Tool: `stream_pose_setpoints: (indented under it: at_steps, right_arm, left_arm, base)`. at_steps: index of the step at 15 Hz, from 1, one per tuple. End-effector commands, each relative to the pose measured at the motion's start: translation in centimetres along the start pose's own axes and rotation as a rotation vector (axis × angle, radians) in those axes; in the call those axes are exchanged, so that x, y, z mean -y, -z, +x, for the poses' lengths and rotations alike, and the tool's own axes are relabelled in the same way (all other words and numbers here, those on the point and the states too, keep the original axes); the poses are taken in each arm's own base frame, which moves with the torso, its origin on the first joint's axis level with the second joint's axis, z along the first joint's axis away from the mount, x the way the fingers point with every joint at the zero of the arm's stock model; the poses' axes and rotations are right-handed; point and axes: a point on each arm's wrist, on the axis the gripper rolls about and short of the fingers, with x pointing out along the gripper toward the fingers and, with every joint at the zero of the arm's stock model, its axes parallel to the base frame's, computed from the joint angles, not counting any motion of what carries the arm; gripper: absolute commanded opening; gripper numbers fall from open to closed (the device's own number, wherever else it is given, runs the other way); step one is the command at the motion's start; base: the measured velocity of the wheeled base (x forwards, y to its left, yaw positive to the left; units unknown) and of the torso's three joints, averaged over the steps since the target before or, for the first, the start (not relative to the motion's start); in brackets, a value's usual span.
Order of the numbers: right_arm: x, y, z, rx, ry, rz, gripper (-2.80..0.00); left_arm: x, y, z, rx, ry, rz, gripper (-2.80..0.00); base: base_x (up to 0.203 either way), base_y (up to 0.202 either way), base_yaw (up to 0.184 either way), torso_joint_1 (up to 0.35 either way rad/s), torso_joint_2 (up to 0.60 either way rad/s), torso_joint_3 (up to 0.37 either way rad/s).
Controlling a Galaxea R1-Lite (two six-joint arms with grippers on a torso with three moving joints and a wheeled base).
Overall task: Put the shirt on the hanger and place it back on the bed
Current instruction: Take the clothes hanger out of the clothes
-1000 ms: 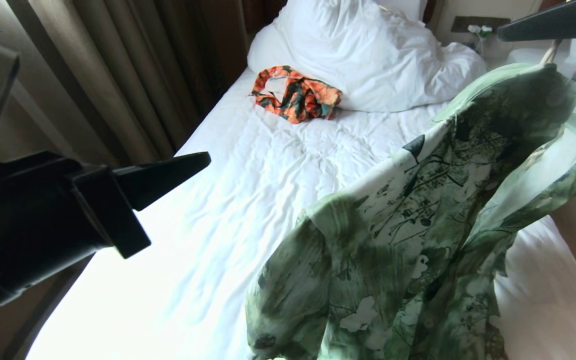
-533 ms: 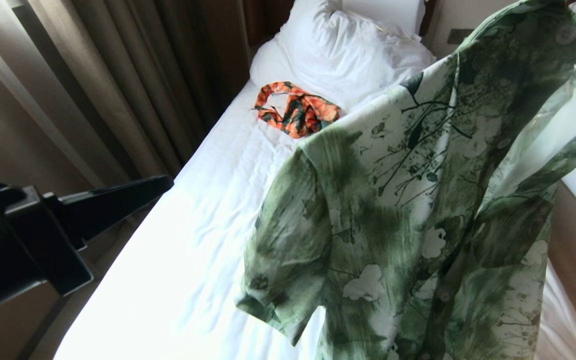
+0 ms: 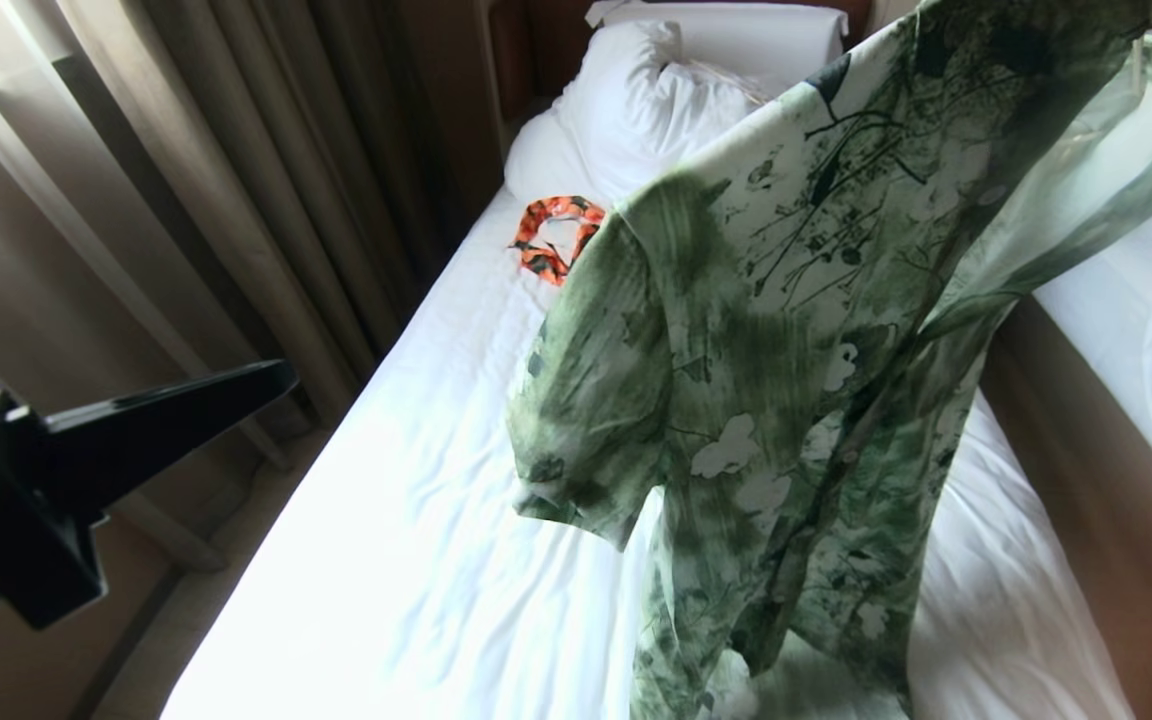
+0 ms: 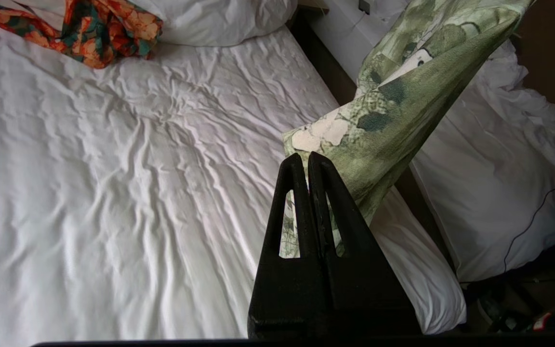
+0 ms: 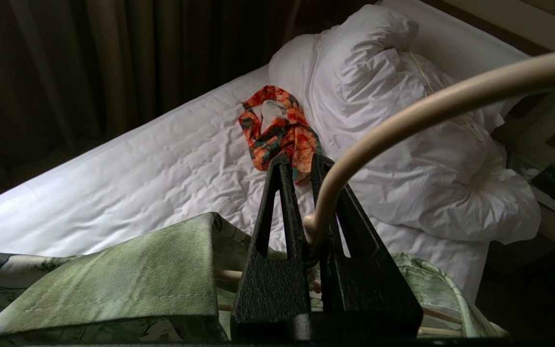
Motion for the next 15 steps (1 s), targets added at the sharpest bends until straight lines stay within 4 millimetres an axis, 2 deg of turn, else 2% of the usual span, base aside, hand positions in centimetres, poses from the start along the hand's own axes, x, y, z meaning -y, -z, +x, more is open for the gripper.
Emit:
stream_pose_setpoints:
  at_steps: [1,7,11,15]
  right_arm:
    - [-0.1,0.3,0.3,-0.011,-0.001,-0.005,-2.8]
    - [0.0,0.6,0.3,-0.027,0.006,-0.006,-2.8]
    - [0.5,0.8,0.7,-0.022,0.035,0.002,-2.8]
    - [0.8,1.4,2.7,-0.019,0.068,0.007,-2.8]
  left_arm:
    - [0.0,-0.1,-0.4,0.014,0.003,-0.004,-2.8]
    - [0.0,-0.2,-0.3,0.012,0.007,-0.001,-2.8]
    - [0.4,-0.7,0.8,0.005,0.021,0.003,-2.8]
    - [1.1,-1.5,2.3,-0.008,0.099,0.003,-2.8]
  base:
    - [0.0,0.0,0.0,0.235,-0.61,-0.372]
    - [0.0,0.0,0.0,0.18,-0.44,-0.266]
    - [0.0,0.0,0.0,0.009,-0.01,-0.01]
    - [0.0,0.0,0.0,0.0,0.0,0.0]
